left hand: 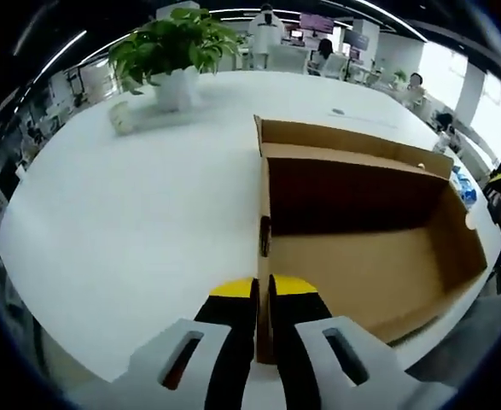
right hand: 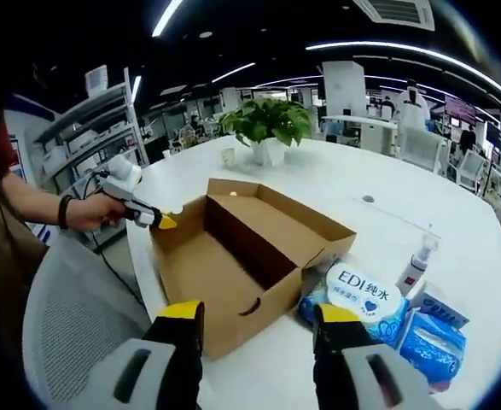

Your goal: Operate the shoe box by opening the lid, removing the specified soft item, and placing it in the target area until the item is outside and the box remains undamaged.

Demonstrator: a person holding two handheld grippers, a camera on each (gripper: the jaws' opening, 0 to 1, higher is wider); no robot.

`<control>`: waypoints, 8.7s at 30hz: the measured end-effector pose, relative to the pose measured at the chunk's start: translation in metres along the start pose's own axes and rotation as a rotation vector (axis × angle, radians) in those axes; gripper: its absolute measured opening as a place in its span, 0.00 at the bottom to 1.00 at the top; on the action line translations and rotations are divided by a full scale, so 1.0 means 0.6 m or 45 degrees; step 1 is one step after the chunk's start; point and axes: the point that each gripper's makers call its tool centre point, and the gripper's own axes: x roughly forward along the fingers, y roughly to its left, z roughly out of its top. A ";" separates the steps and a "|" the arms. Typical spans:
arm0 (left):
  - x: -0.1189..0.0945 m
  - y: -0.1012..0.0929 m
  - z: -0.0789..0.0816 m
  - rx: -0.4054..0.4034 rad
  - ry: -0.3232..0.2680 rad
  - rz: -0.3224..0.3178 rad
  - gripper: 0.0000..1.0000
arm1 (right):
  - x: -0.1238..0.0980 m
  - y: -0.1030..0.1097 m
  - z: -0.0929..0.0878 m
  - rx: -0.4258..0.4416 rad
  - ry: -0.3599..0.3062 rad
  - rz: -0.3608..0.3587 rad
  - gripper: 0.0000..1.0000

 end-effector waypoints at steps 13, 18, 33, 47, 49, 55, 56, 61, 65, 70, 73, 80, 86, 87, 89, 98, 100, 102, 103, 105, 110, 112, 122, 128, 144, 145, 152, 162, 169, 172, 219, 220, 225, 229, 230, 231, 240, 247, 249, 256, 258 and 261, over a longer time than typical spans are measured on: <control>0.003 0.002 -0.001 -0.020 -0.041 0.005 0.05 | 0.068 -0.076 0.082 -0.031 0.025 -0.168 0.46; 0.005 0.003 -0.002 -0.036 -0.035 -0.005 0.05 | 0.099 -0.108 0.100 0.016 0.046 -0.206 0.46; 0.007 0.001 -0.005 -0.063 -0.035 -0.010 0.05 | 0.161 -0.171 0.122 0.080 0.114 -0.215 0.46; 0.008 -0.001 -0.009 -0.075 -0.036 0.003 0.05 | 0.226 -0.192 0.103 0.058 0.211 -0.213 0.45; 0.008 -0.001 -0.009 -0.070 -0.036 0.006 0.05 | 0.233 -0.198 0.099 0.080 0.219 -0.224 0.45; 0.011 -0.002 -0.015 -0.060 -0.016 0.006 0.05 | 0.251 -0.210 0.084 0.136 0.243 -0.230 0.44; 0.010 -0.002 -0.015 -0.059 -0.018 0.007 0.05 | 0.254 -0.213 0.082 0.150 0.249 -0.231 0.44; 0.010 -0.003 -0.015 -0.067 -0.015 0.010 0.05 | 0.261 -0.231 0.067 0.202 0.283 -0.252 0.41; 0.010 -0.003 -0.015 -0.045 -0.013 0.011 0.05 | 0.271 -0.235 0.061 0.243 0.299 -0.244 0.38; 0.011 -0.003 -0.015 -0.040 -0.005 0.003 0.05 | 0.283 -0.241 0.045 0.297 0.379 -0.267 0.23; 0.010 -0.003 -0.015 -0.027 -0.006 0.003 0.04 | 0.288 -0.246 0.037 0.312 0.414 -0.300 0.18; 0.010 -0.003 -0.016 -0.024 -0.008 0.006 0.04 | 0.277 -0.260 0.039 0.335 0.418 -0.361 0.05; 0.014 -0.002 -0.018 -0.046 0.006 0.001 0.04 | 0.269 -0.258 0.051 0.333 0.395 -0.354 0.05; 0.014 -0.002 -0.019 -0.045 0.008 0.000 0.04 | 0.267 -0.258 0.053 0.342 0.390 -0.360 0.04; 0.014 -0.002 -0.019 -0.041 0.009 -0.003 0.04 | 0.265 -0.258 0.057 0.347 0.383 -0.366 0.04; 0.012 -0.003 -0.021 -0.065 0.008 0.000 0.04 | 0.249 -0.259 0.079 0.360 0.345 -0.382 0.02; 0.012 -0.003 -0.021 -0.068 0.012 -0.003 0.04 | 0.245 -0.259 0.086 0.354 0.335 -0.383 0.02; 0.012 -0.004 -0.021 -0.070 0.014 -0.006 0.04 | 0.239 -0.259 0.095 0.346 0.322 -0.387 0.01; 0.012 -0.004 -0.021 -0.070 0.014 -0.005 0.04 | 0.237 -0.259 0.099 0.342 0.317 -0.388 0.01; 0.012 -0.004 -0.021 -0.072 0.015 -0.003 0.04 | 0.230 -0.259 0.110 0.336 0.297 -0.390 0.01; 0.012 -0.005 -0.021 -0.077 0.018 -0.001 0.04 | 0.216 -0.258 0.143 0.308 0.242 -0.394 0.00; 0.012 -0.005 -0.021 -0.084 0.019 -0.001 0.04 | 0.208 -0.254 0.159 0.286 0.218 -0.396 0.00; 0.012 -0.006 -0.020 -0.100 0.017 0.001 0.04 | 0.184 -0.243 0.199 0.238 0.146 -0.399 0.00; 0.012 -0.006 -0.020 -0.109 0.009 0.008 0.04 | 0.170 -0.235 0.209 0.223 0.124 -0.399 0.00; 0.012 -0.008 -0.020 -0.139 0.005 0.008 0.05 | 0.127 -0.206 0.236 0.175 0.057 -0.408 0.00; 0.012 -0.008 -0.020 -0.139 0.005 0.008 0.05 | 0.125 -0.205 0.237 0.174 0.055 -0.409 0.00; 0.012 -0.008 -0.020 -0.142 0.004 0.008 0.05 | 0.105 -0.186 0.242 0.150 0.023 -0.414 0.00; 0.012 -0.008 -0.020 -0.139 0.006 -0.001 0.05 | 0.080 -0.163 0.243 0.130 -0.010 -0.425 0.00; 0.012 -0.010 -0.021 -0.139 0.008 -0.008 0.05 | 0.064 -0.152 0.238 0.138 -0.033 -0.436 0.00; 0.012 -0.010 -0.021 -0.135 0.010 -0.009 0.05 | 0.056 -0.145 0.233 0.131 -0.040 -0.451 0.00; 0.011 -0.017 -0.024 -0.185 0.022 -0.166 0.08 | -0.027 -0.041 0.171 0.186 -0.199 -0.542 0.00; 0.012 -0.018 -0.024 -0.206 0.022 -0.190 0.09 | -0.028 -0.038 0.169 0.192 -0.200 -0.543 0.00; 0.012 -0.020 -0.025 -0.215 0.022 -0.228 0.11 | -0.032 -0.023 0.155 0.182 -0.195 -0.556 0.00; 0.012 -0.021 -0.024 -0.203 0.019 -0.236 0.11 | -0.035 -0.013 0.143 0.177 -0.190 -0.558 0.00; 0.012 -0.021 -0.024 -0.203 0.019 -0.239 0.11 | -0.035 -0.011 0.140 0.177 -0.188 -0.558 0.00; 0.012 -0.021 -0.024 -0.204 0.021 -0.244 0.11 | -0.037 -0.009 0.136 0.194 -0.188 -0.553 0.00; 0.013 -0.023 -0.025 -0.199 0.022 -0.260 0.12 | -0.041 0.011 0.112 0.195 -0.182 -0.560 0.00; 0.013 -0.024 -0.025 -0.200 0.016 -0.283 0.13 | -0.041 0.024 0.093 0.186 -0.181 -0.560 0.00; 0.013 -0.025 -0.025 -0.196 0.018 -0.283 0.13 | -0.040 0.025 0.088 0.184 -0.177 -0.560 0.00; 0.013 -0.025 -0.024 -0.192 0.023 -0.291 0.14 | -0.040 0.031 0.078 0.179 -0.178 -0.565 0.00; 0.013 -0.025 -0.024 -0.191 0.024 -0.291 0.14 | -0.040 0.032 0.074 0.186 -0.179 -0.567 0.00; 0.014 -0.025 -0.024 -0.197 0.027 -0.290 0.14 | -0.039 0.035 0.068 0.179 -0.176 -0.571 0.00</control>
